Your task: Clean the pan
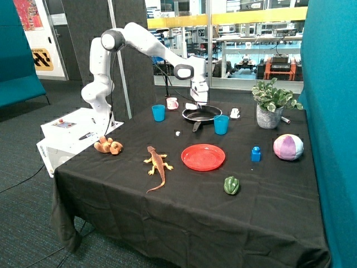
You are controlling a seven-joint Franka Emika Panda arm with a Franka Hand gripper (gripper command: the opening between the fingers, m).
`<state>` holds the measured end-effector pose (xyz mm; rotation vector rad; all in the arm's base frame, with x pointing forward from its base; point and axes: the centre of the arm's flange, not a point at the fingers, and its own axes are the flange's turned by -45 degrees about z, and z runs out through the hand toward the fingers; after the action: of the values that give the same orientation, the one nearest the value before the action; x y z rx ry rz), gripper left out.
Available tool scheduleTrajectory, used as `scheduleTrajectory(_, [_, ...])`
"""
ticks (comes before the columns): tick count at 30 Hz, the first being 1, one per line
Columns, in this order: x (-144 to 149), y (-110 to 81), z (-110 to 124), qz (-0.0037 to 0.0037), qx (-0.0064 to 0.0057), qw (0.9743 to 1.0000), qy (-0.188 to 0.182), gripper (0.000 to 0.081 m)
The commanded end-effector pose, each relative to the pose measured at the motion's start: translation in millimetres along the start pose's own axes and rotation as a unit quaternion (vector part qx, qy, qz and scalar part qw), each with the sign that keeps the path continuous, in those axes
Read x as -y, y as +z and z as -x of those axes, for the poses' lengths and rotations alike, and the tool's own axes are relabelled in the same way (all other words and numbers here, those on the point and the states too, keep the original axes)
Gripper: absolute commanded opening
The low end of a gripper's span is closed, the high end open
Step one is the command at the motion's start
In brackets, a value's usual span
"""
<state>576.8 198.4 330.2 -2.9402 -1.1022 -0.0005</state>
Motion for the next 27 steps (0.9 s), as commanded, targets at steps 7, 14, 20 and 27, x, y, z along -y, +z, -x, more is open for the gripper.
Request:
scheduleTrajectory(7, [9, 22.1, -17, 0.00068, 0.0004, 1.0000, 0.000, 0.0000])
scheduleTrajectory(14, [7, 34.4, -17, 0.00068, 0.0004, 1.0000, 0.005, 0.0000])
scheduleTrajectory(20, [5, 41.3, -18, 0.00068, 0.0004, 1.0000, 0.007, 0.0000])
scheduleTrajectory(27, [4, 46.5, -21, 0.00068, 0.0004, 1.0000, 0.008, 0.0000])
